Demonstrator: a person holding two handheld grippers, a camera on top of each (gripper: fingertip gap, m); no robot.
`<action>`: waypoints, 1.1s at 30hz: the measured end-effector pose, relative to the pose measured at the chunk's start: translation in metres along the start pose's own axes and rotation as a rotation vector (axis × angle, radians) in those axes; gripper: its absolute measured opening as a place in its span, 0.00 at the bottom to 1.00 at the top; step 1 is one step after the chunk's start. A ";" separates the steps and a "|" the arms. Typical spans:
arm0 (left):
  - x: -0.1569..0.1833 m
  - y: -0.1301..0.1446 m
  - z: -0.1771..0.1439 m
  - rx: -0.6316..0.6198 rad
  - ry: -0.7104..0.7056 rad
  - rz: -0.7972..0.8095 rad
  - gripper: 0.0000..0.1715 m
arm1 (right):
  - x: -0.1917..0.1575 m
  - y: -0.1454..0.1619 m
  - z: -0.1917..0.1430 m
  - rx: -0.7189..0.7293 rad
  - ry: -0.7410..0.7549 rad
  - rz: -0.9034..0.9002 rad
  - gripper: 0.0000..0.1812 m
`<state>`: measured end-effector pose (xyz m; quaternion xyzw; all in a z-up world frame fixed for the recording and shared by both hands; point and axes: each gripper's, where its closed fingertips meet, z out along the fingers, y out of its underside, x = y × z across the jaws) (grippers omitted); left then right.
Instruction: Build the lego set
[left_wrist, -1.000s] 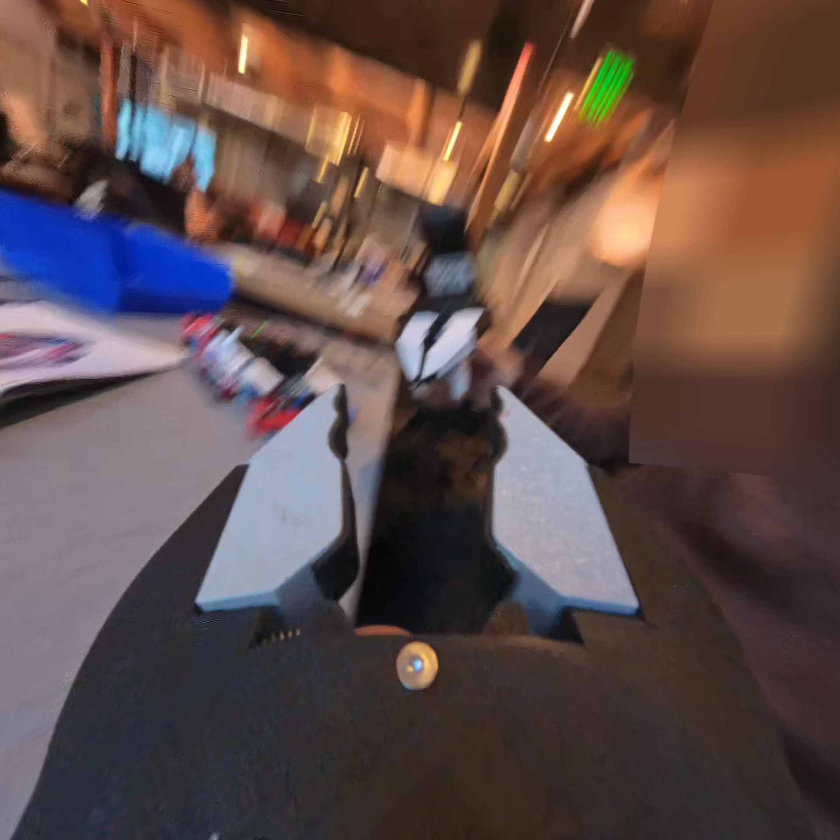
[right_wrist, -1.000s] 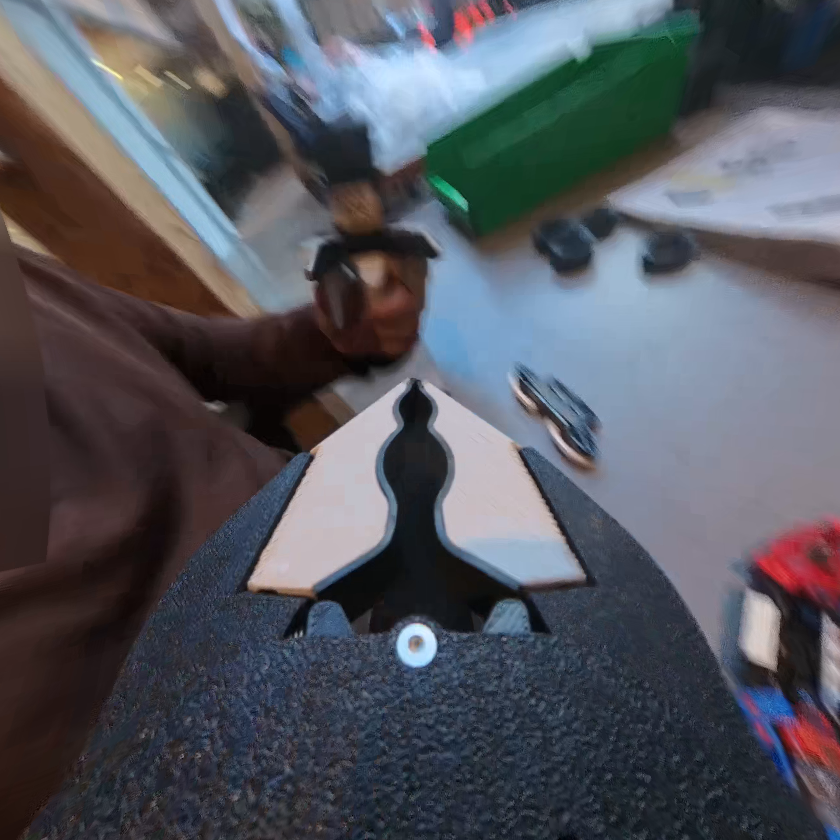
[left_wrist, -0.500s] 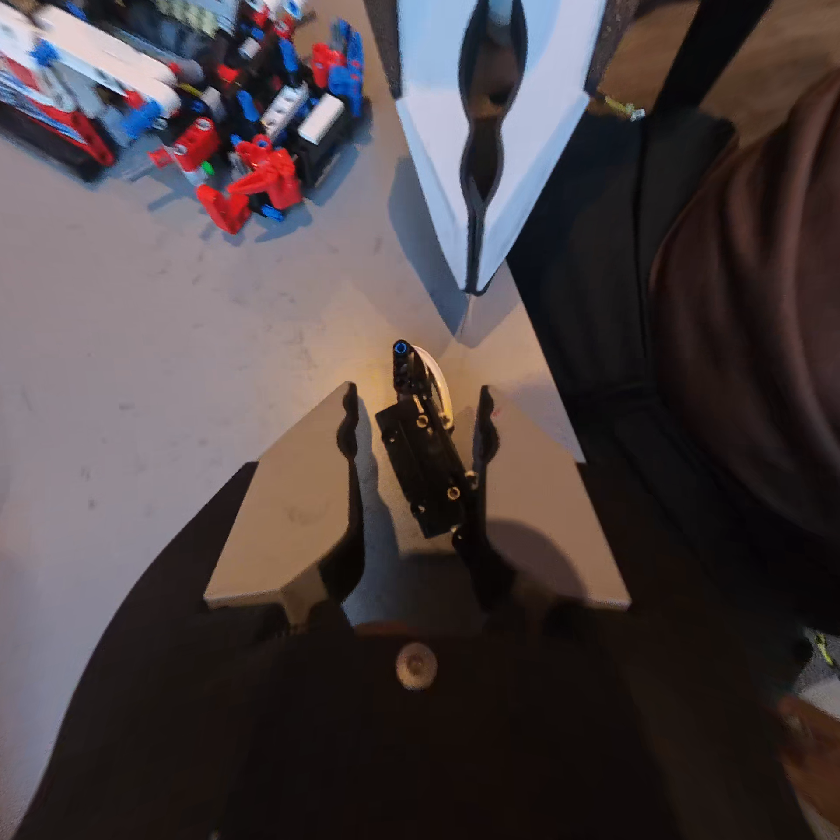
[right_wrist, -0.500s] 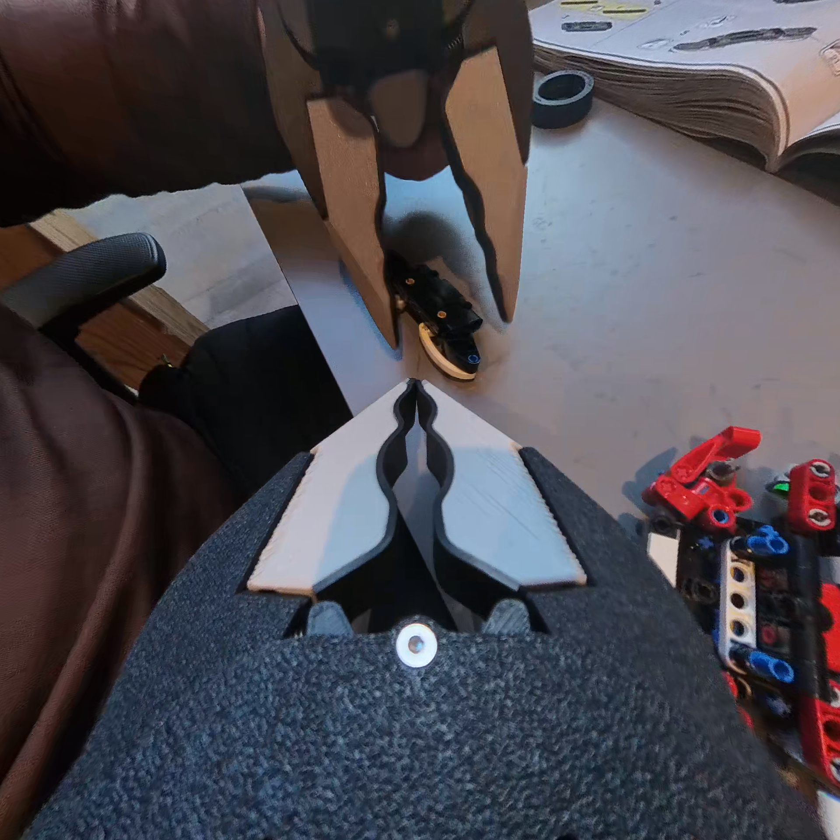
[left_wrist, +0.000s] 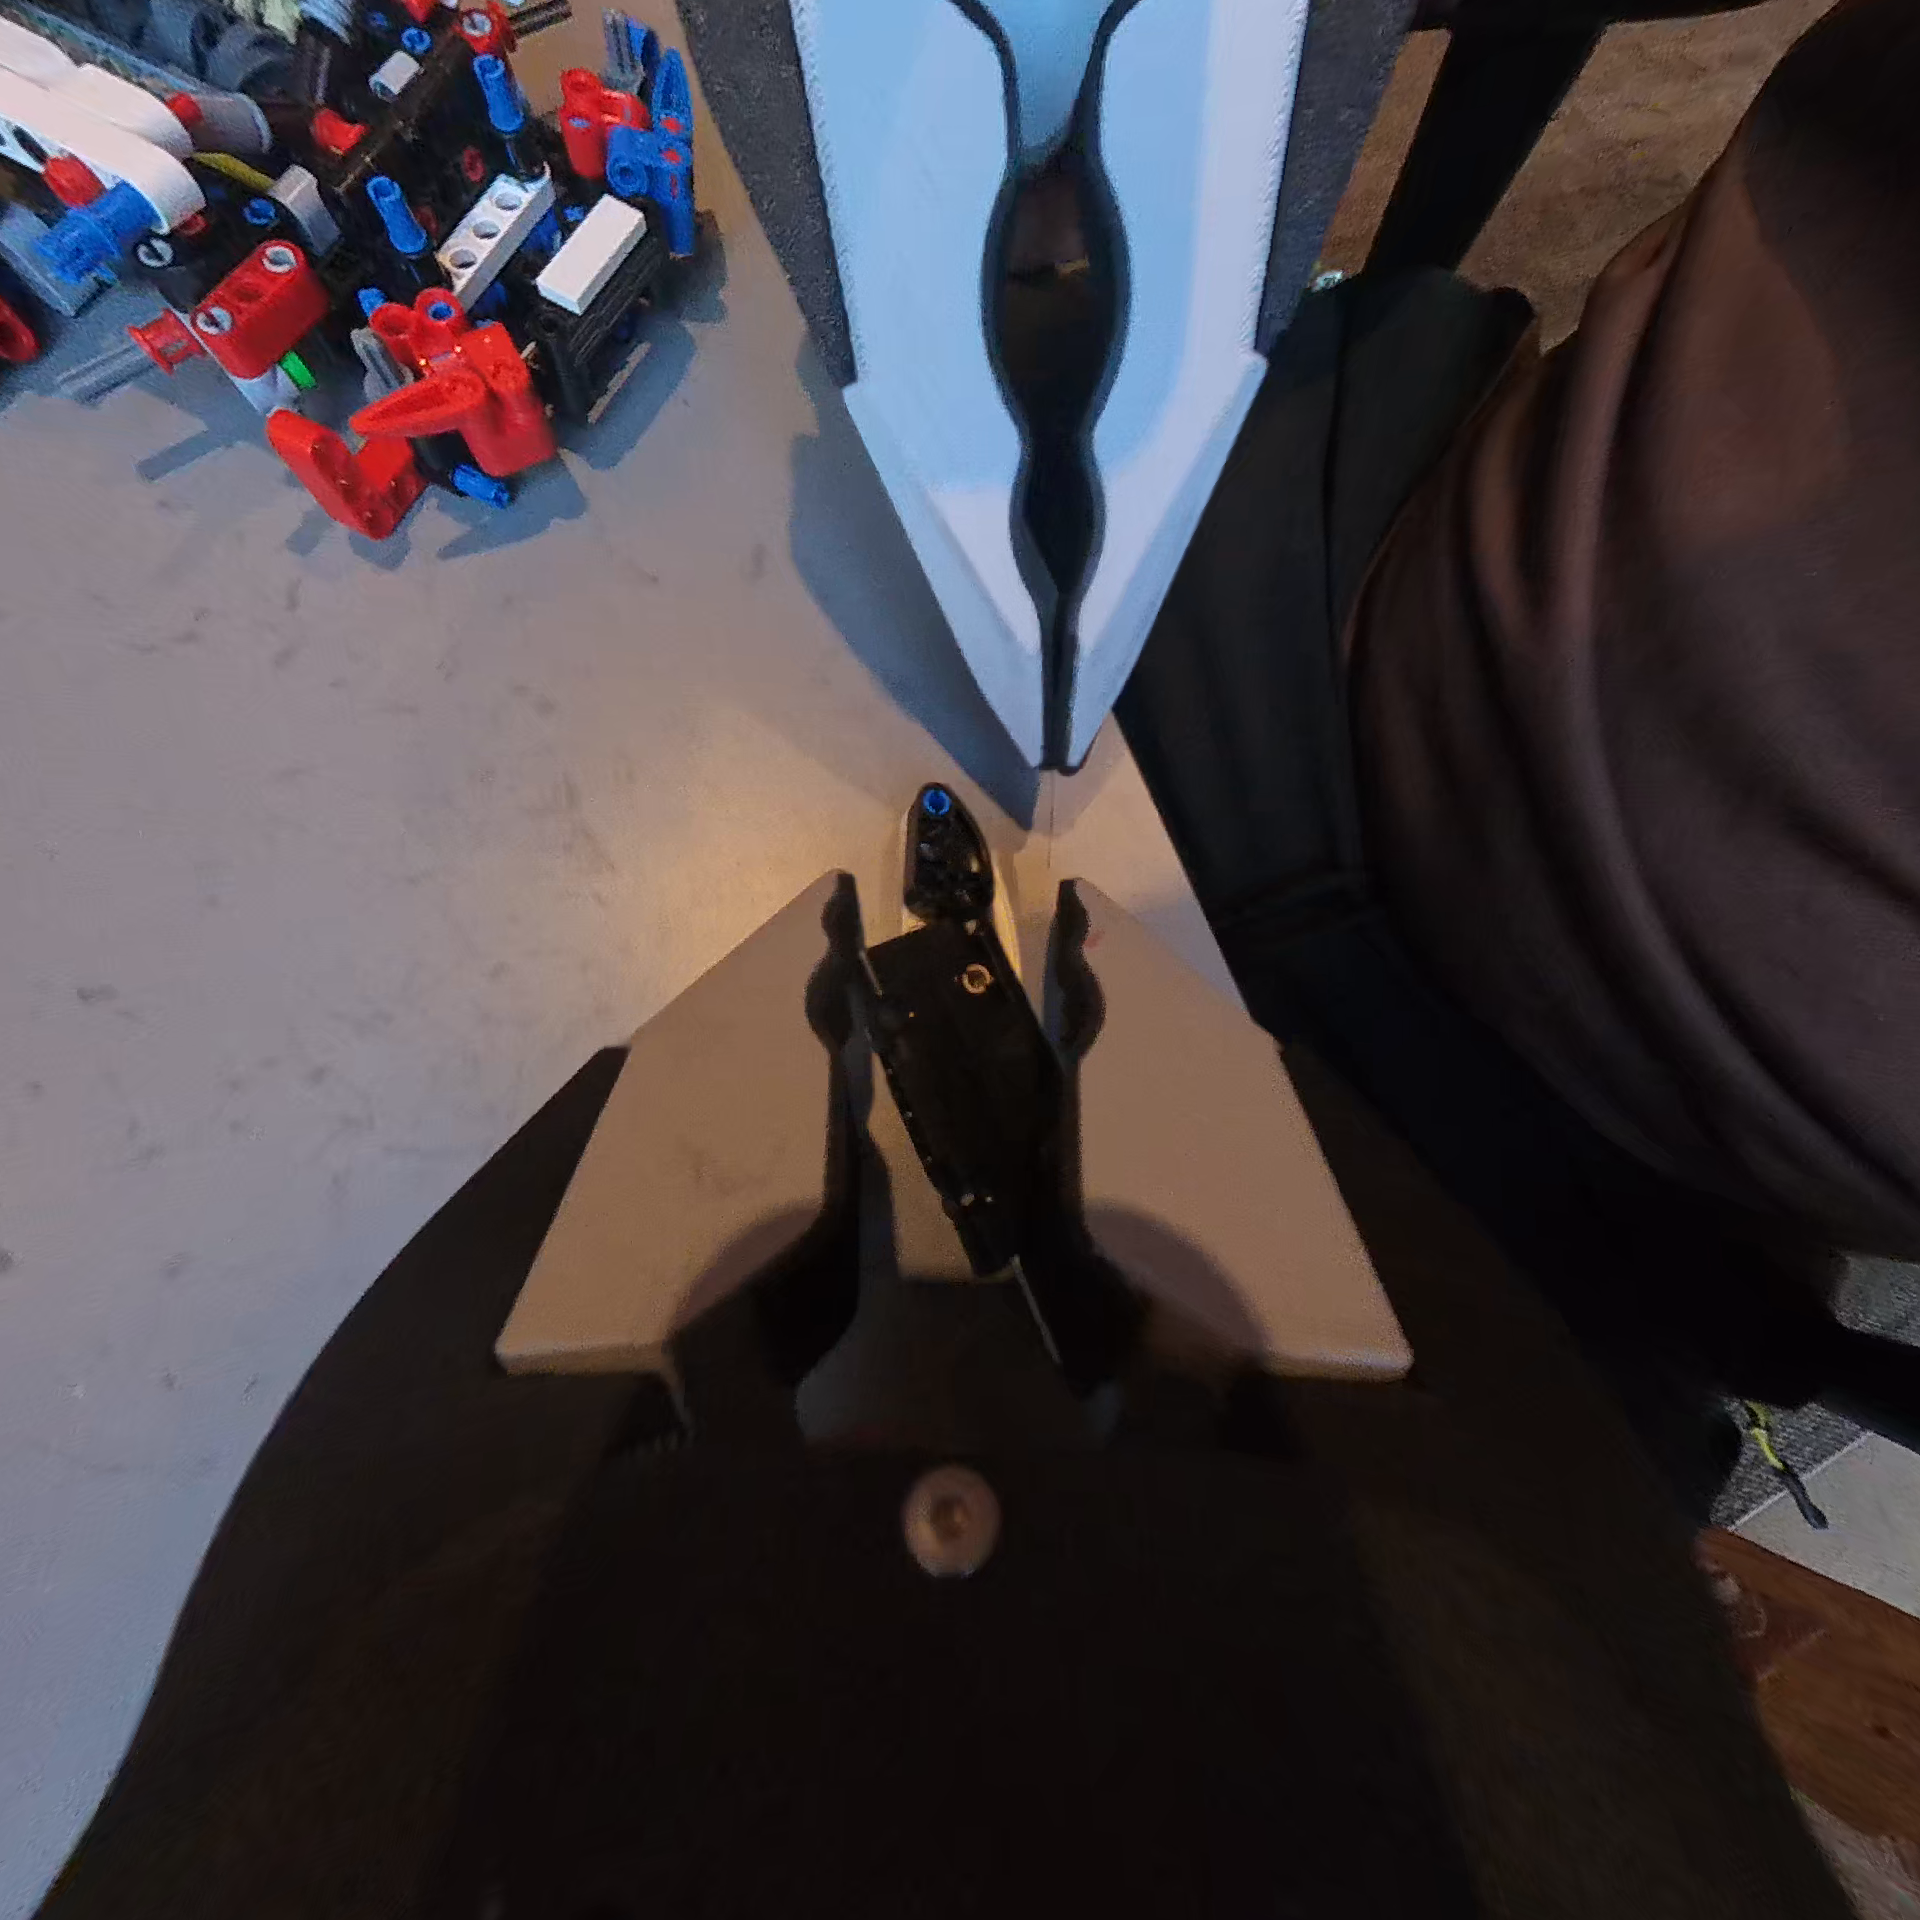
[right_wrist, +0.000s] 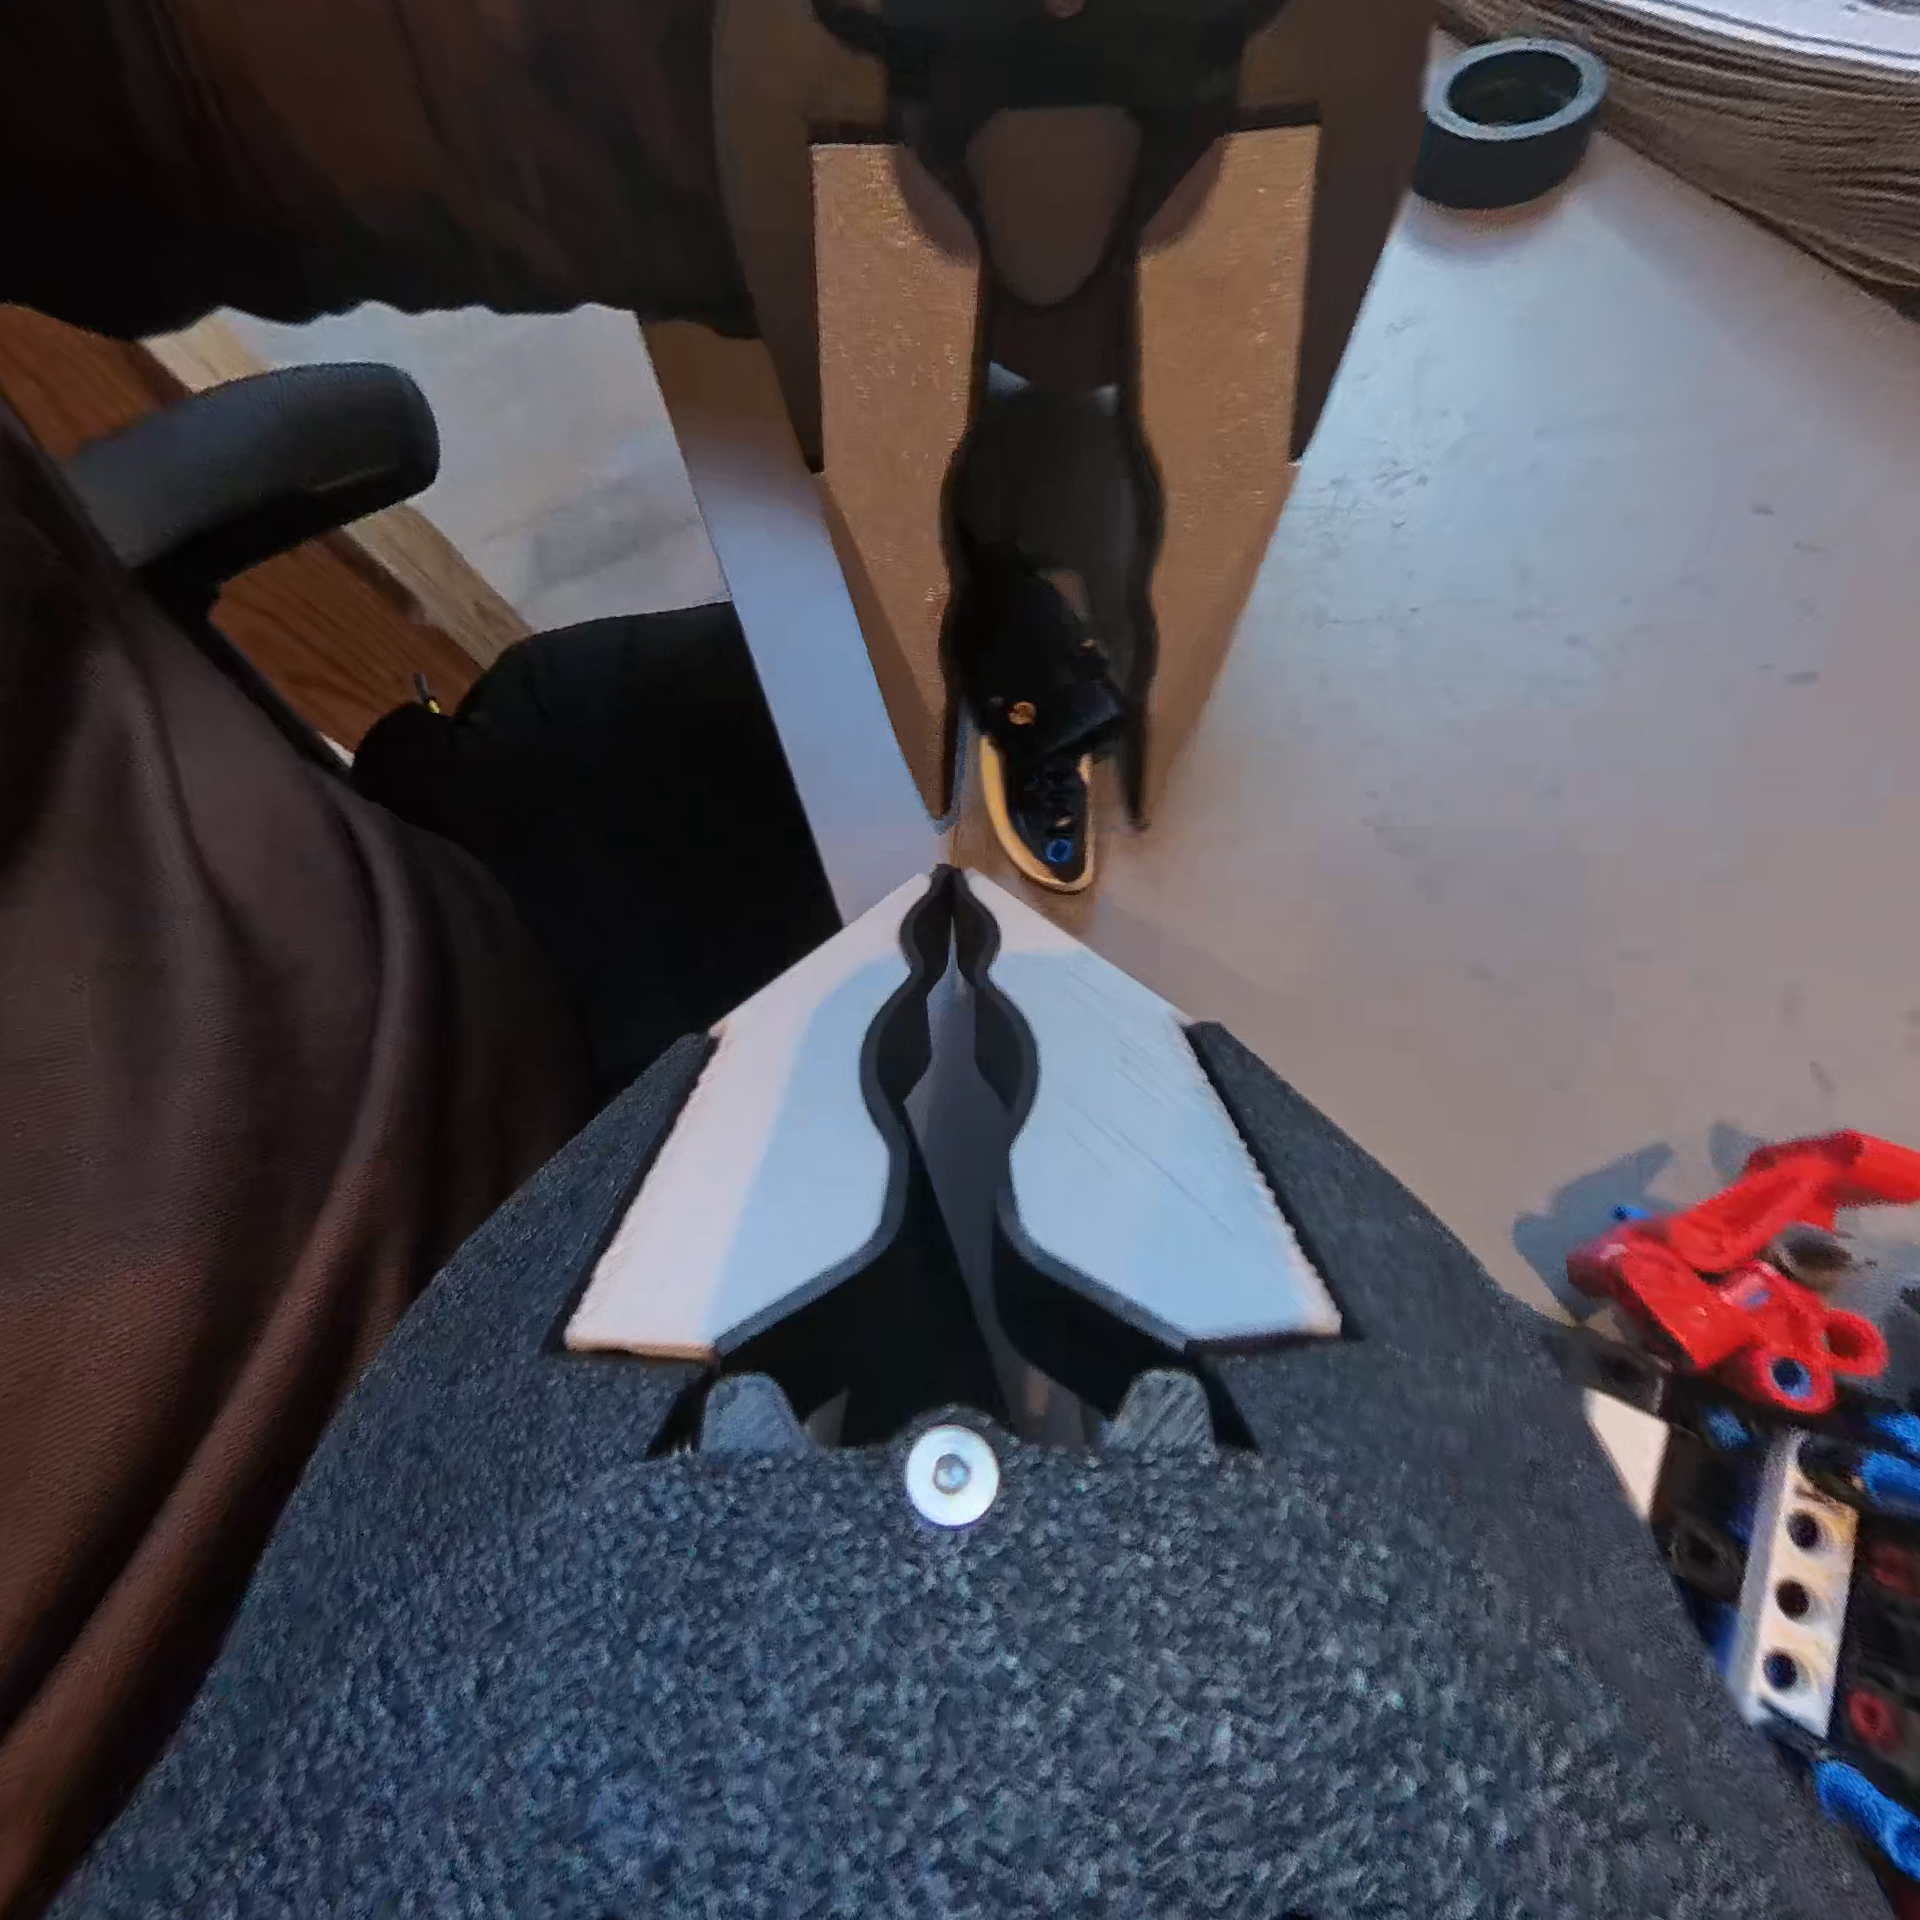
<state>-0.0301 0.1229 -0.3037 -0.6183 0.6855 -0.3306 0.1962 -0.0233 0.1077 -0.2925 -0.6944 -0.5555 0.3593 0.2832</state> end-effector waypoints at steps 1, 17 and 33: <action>0.001 0.002 -0.001 -0.004 -0.005 0.010 0.22 | 0.000 0.001 0.001 -0.011 0.010 -0.017 0.00; 0.023 0.005 -0.002 0.050 0.098 -0.007 0.27 | 0.009 -0.013 -0.004 0.055 0.030 -0.025 0.00; 0.022 0.020 -0.015 0.034 0.086 -0.023 0.18 | -0.024 0.002 0.027 -0.085 -0.141 -0.034 0.00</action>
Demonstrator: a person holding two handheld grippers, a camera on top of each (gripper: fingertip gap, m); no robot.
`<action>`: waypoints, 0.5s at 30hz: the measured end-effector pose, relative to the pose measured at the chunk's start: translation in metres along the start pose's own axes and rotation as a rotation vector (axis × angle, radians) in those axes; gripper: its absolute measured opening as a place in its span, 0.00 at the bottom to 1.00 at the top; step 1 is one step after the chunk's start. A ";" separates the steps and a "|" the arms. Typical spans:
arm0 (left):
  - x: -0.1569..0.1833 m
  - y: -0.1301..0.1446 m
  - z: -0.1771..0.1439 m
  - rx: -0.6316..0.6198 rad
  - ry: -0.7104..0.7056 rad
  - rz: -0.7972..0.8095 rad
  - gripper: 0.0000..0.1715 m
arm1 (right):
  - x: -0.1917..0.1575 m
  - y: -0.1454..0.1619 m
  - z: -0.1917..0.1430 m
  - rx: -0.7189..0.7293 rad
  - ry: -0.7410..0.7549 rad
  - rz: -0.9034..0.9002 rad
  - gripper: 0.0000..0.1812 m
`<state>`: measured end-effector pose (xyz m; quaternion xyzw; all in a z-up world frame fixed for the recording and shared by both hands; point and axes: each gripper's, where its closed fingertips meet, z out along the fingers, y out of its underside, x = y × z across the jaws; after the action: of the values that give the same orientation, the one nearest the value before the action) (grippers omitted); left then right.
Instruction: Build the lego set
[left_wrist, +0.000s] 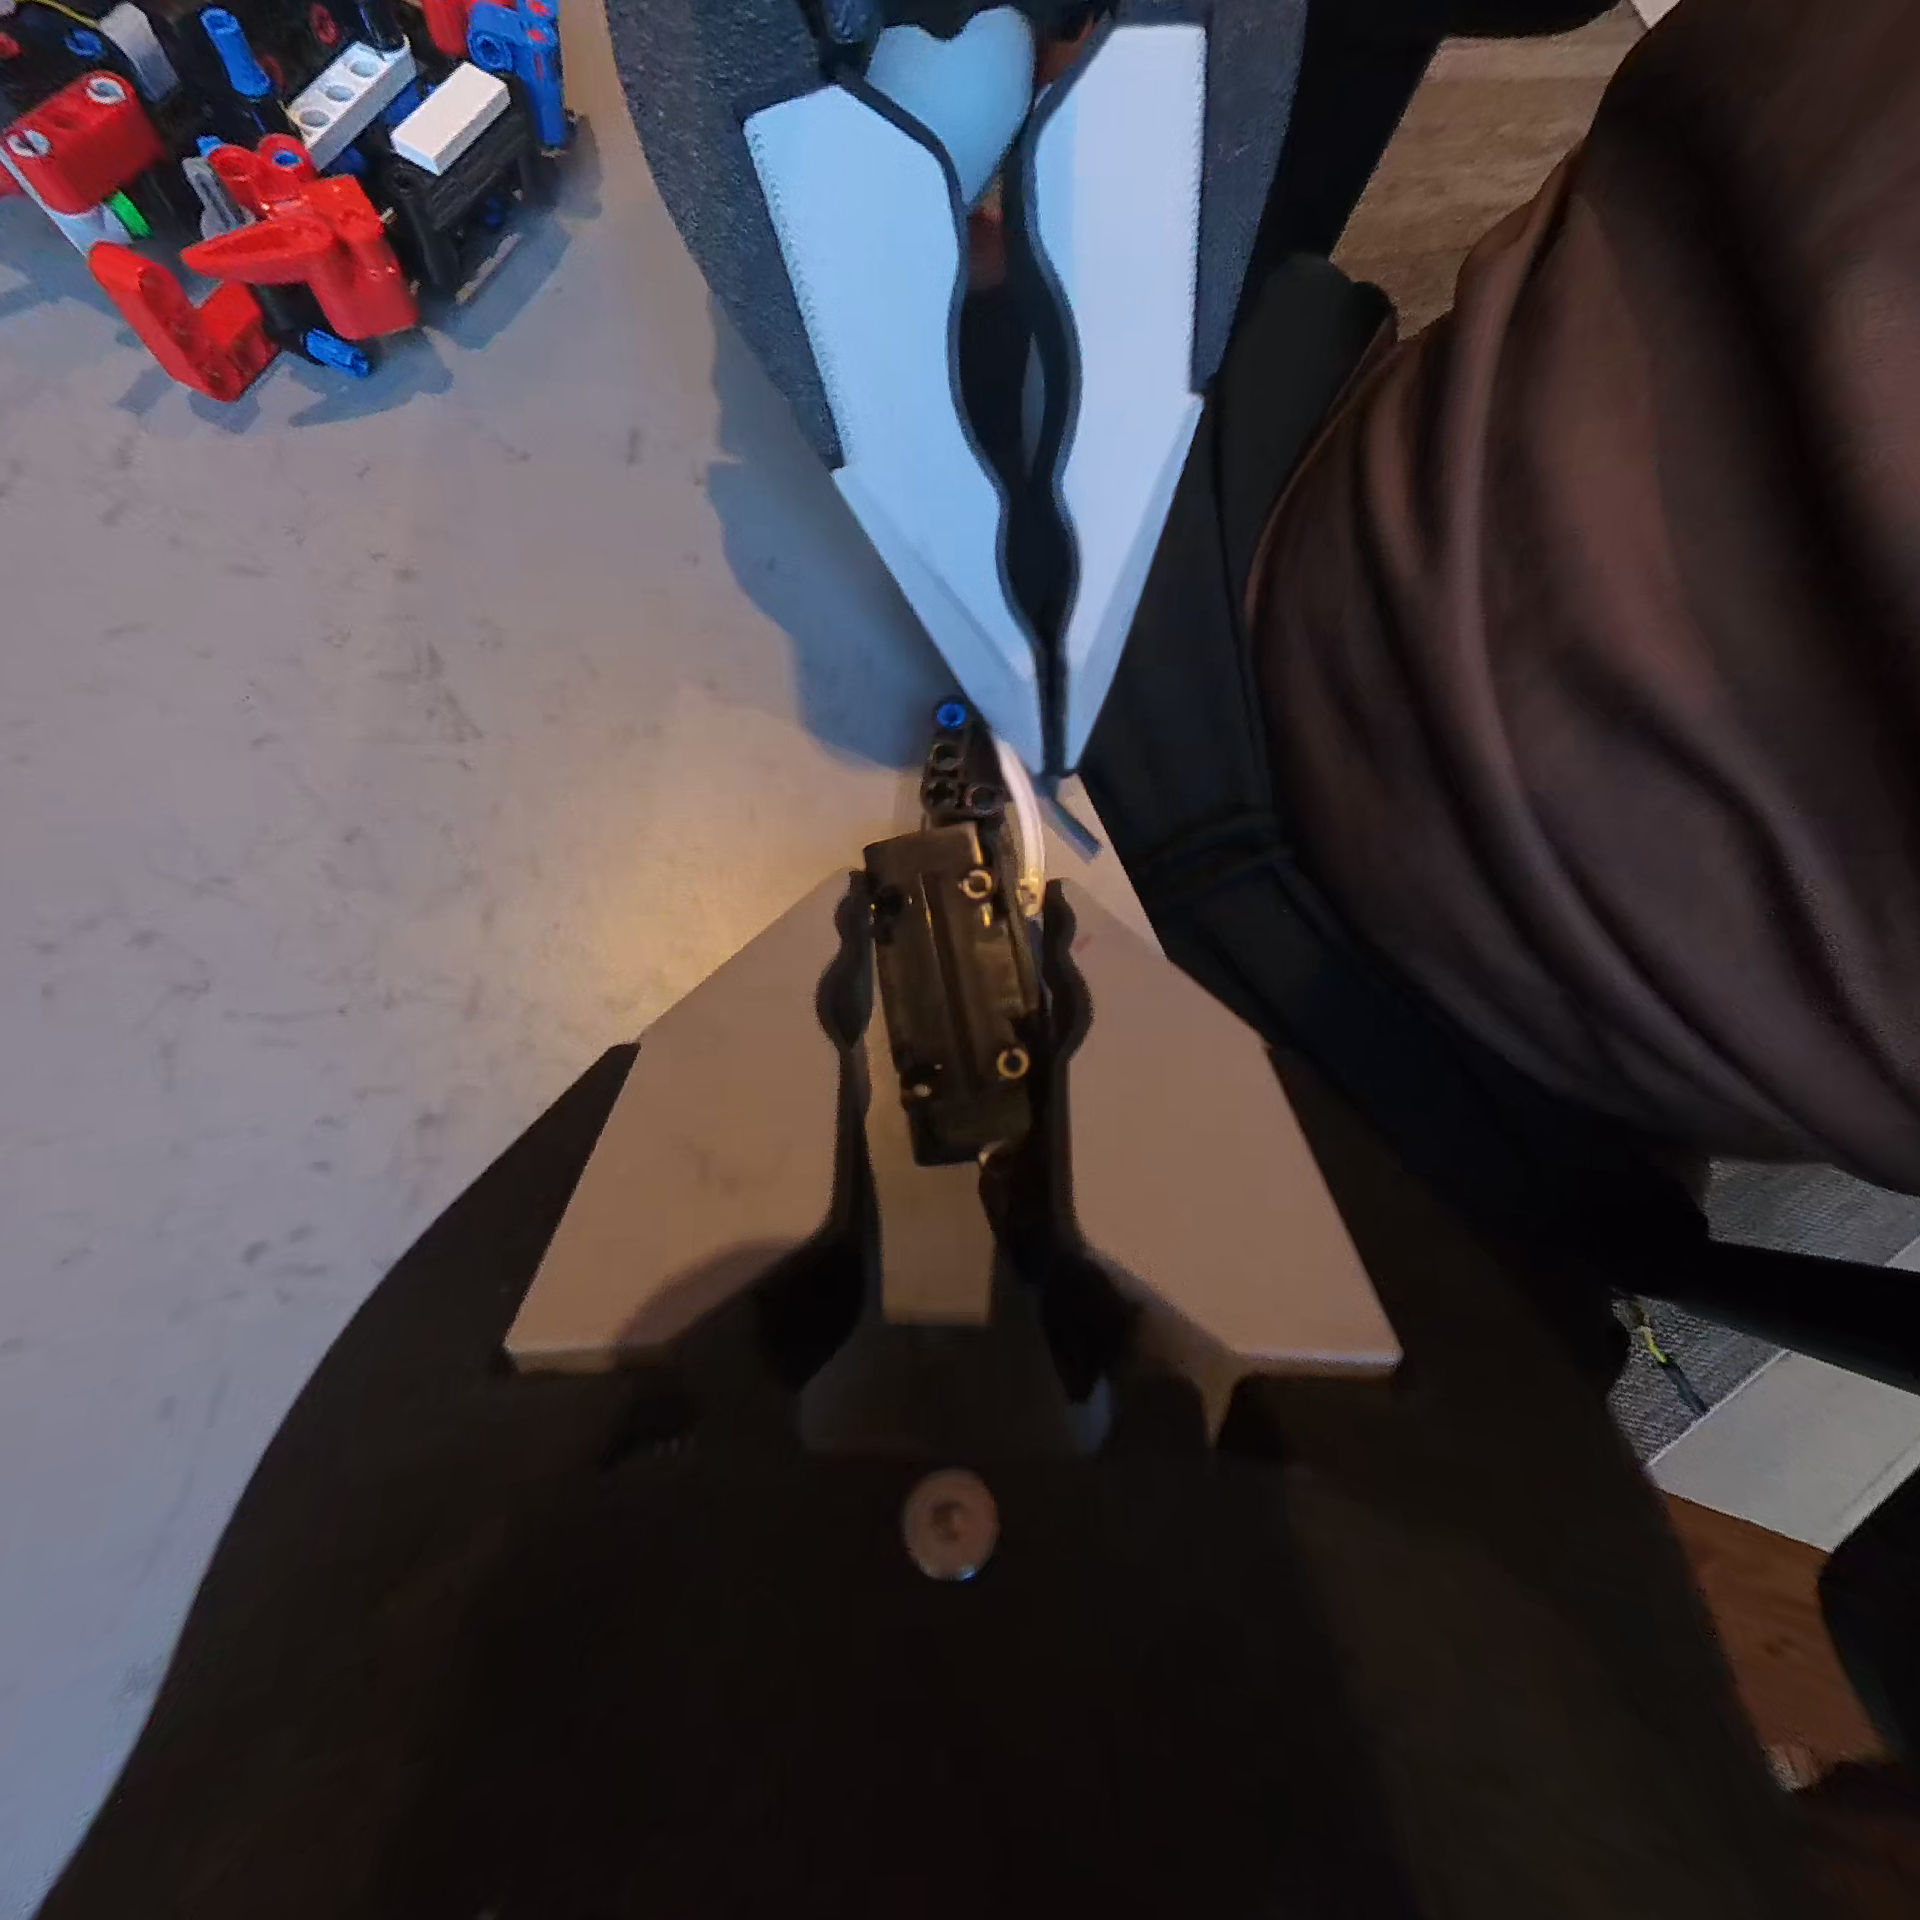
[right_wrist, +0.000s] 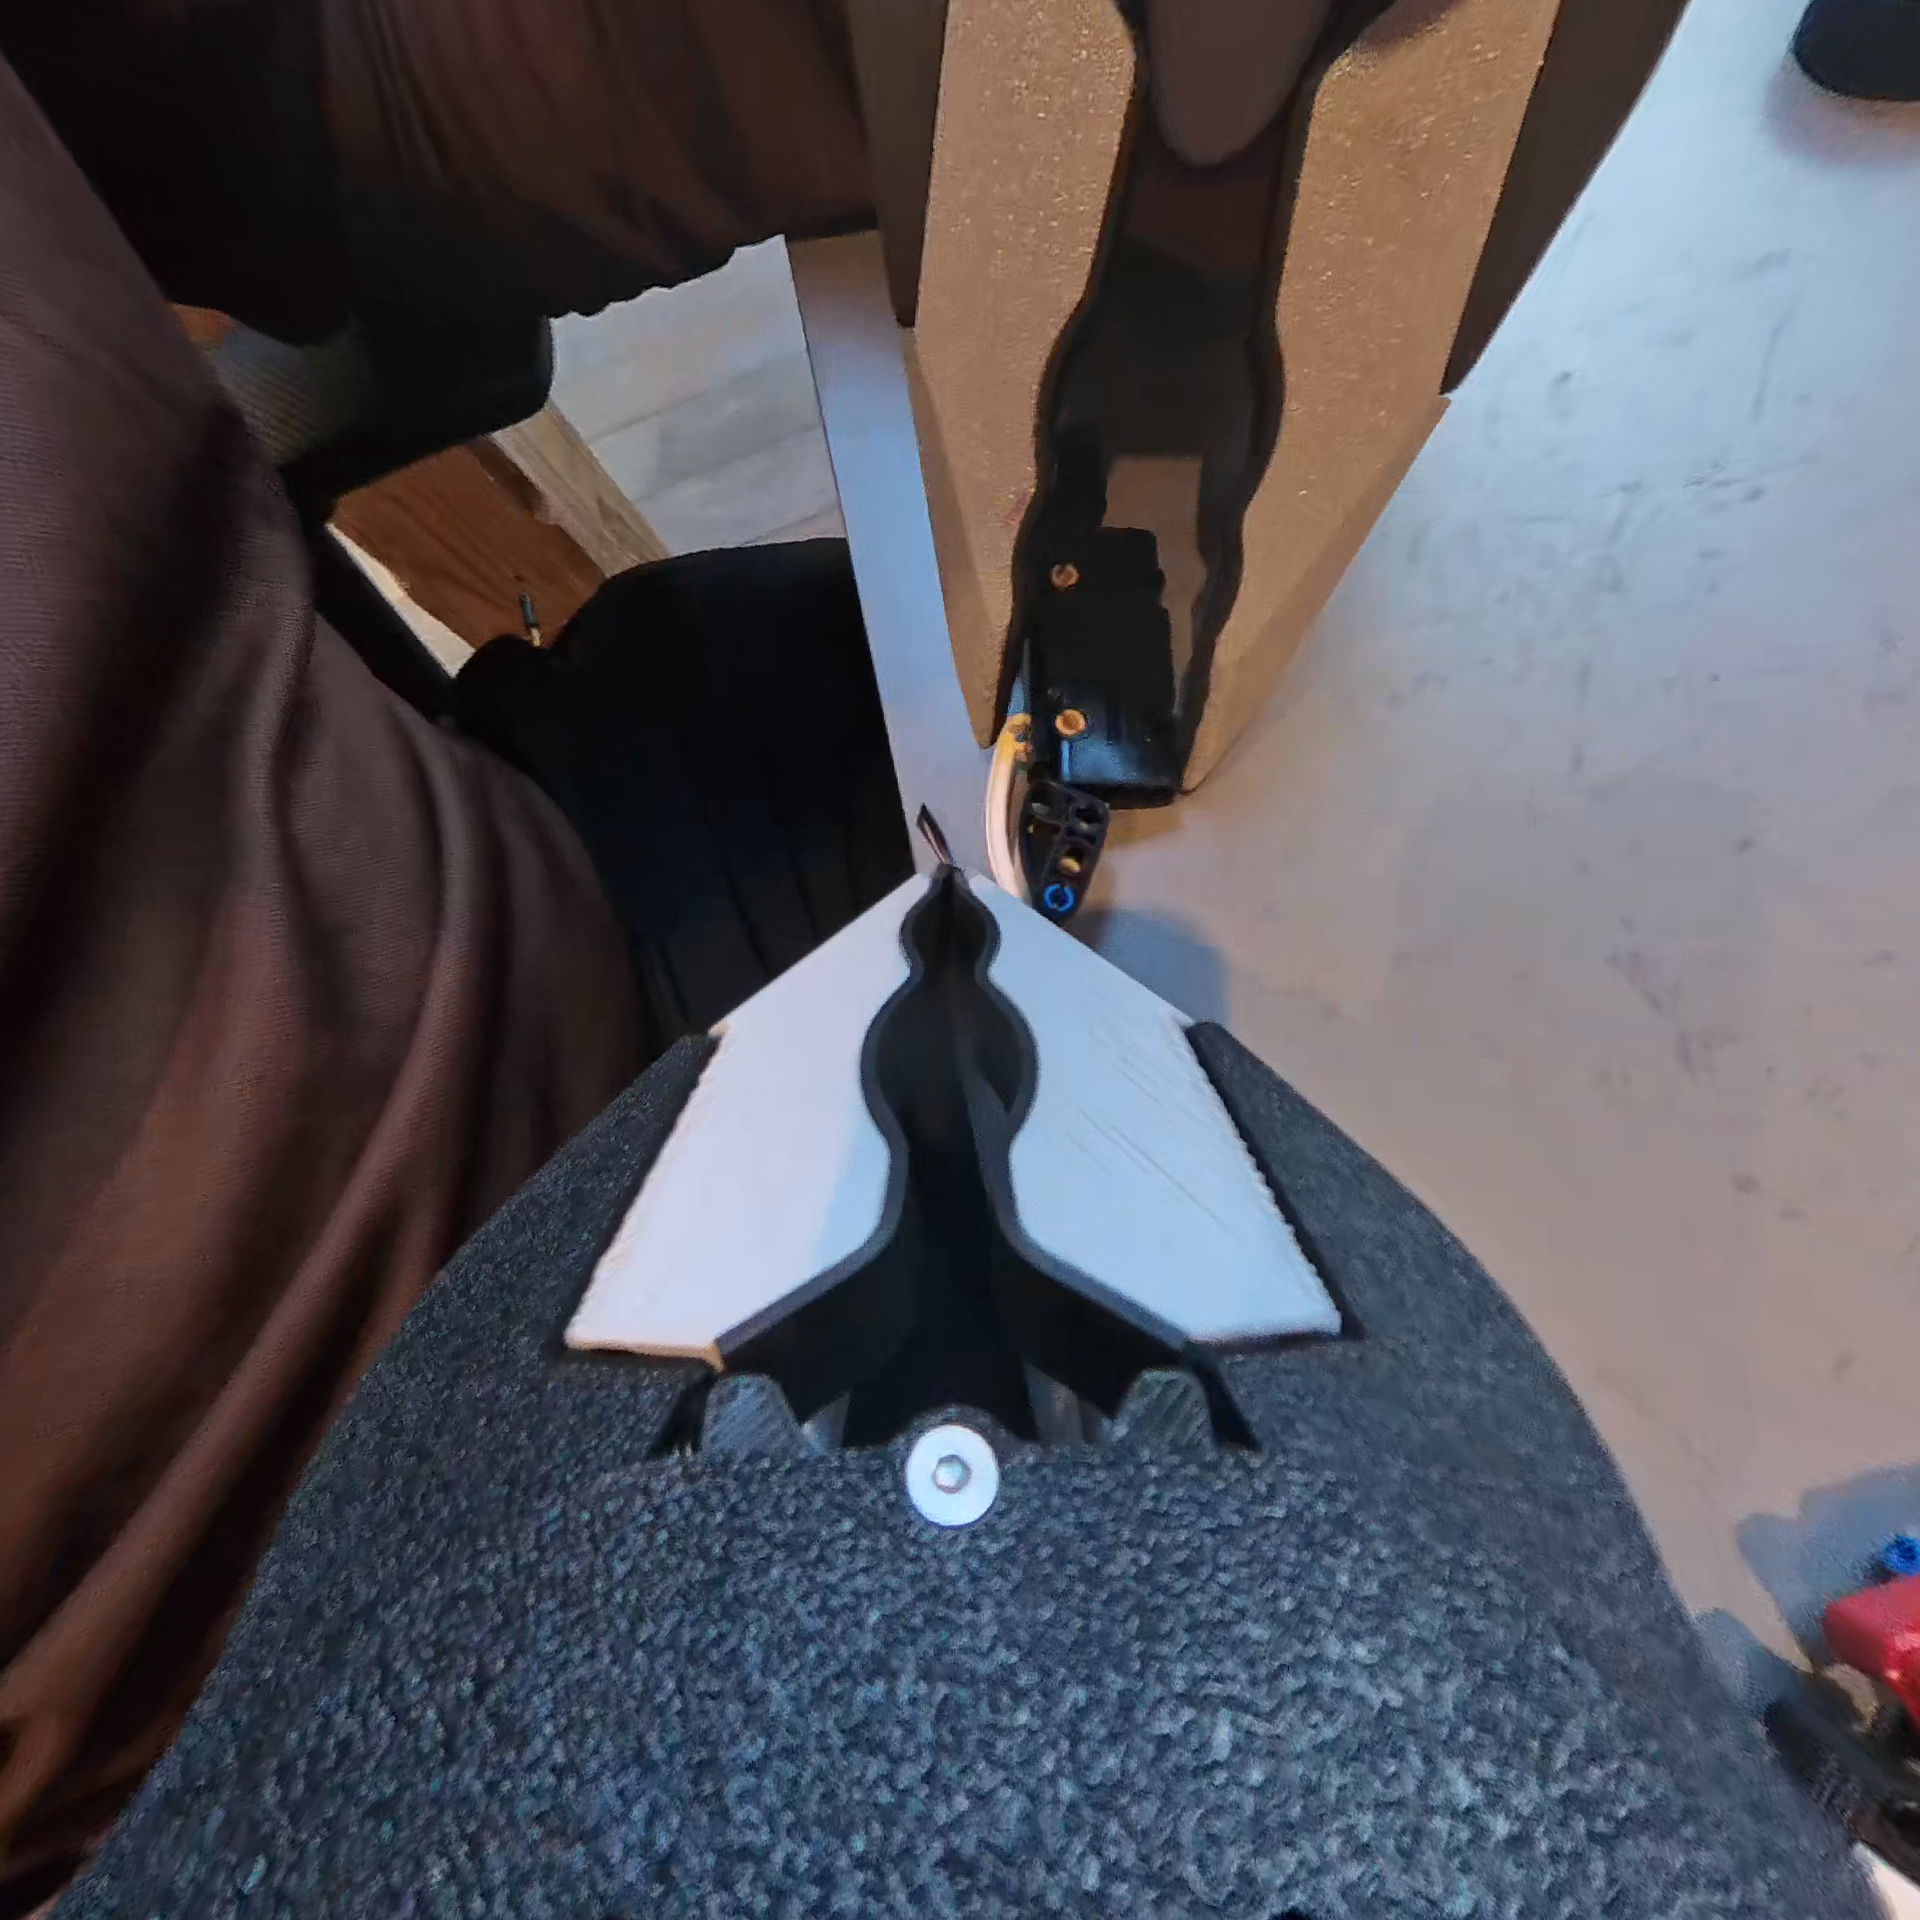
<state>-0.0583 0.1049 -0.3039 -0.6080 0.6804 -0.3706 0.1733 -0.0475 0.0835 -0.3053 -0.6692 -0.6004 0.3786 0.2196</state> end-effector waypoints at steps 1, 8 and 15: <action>0.003 0.000 0.000 -0.001 0.011 0.012 0.18 | 0.002 0.000 0.000 0.003 0.017 -0.001 0.00; 0.007 0.000 0.000 0.006 0.057 0.000 0.18 | -0.003 -0.003 -0.006 0.024 -0.012 -0.011 0.00; 0.007 -0.015 -0.005 0.096 0.055 0.024 0.26 | -0.002 -0.012 -0.022 0.148 -0.059 0.148 0.00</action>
<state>-0.0529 0.0997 -0.2878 -0.5803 0.6736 -0.4173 0.1879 -0.0382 0.0871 -0.2825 -0.6821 -0.5260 0.4568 0.2221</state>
